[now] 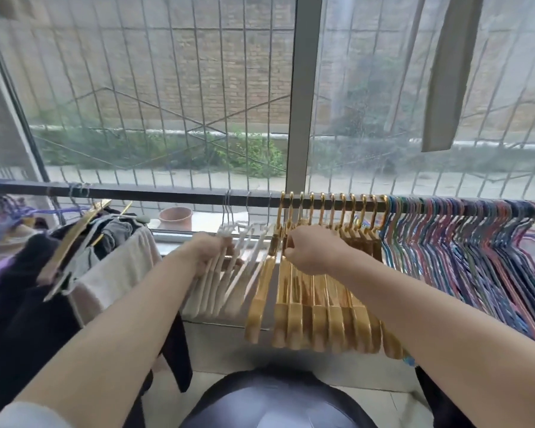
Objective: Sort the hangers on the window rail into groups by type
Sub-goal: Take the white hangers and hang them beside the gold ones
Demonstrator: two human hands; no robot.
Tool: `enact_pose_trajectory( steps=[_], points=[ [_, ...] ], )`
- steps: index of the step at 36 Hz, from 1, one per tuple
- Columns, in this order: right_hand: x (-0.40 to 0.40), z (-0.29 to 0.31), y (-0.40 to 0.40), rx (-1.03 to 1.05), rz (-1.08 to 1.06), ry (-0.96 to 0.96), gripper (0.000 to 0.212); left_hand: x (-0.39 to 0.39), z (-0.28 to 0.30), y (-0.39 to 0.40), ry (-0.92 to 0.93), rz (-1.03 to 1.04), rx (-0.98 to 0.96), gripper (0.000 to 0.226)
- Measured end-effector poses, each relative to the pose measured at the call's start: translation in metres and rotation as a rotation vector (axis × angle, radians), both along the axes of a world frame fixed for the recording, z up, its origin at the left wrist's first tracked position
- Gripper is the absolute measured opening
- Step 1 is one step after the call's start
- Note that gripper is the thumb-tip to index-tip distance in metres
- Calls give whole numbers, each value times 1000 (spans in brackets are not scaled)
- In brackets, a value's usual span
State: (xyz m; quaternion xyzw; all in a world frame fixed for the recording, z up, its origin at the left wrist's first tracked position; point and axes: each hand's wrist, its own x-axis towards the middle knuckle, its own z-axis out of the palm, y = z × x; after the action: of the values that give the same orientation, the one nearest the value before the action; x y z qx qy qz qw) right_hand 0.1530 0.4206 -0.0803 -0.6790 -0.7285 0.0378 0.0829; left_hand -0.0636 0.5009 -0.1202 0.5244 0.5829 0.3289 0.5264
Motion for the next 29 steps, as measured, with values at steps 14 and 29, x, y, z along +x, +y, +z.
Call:
enact_pose_trajectory(
  steps=[14,29],
  points=[
    [27,-20,-7,118,-346,-26,28,-75,18,0,592,342,404,22],
    [82,6,-5,261,-491,463,75,113,46,-1,1062,-362,1142,62]
  ],
)
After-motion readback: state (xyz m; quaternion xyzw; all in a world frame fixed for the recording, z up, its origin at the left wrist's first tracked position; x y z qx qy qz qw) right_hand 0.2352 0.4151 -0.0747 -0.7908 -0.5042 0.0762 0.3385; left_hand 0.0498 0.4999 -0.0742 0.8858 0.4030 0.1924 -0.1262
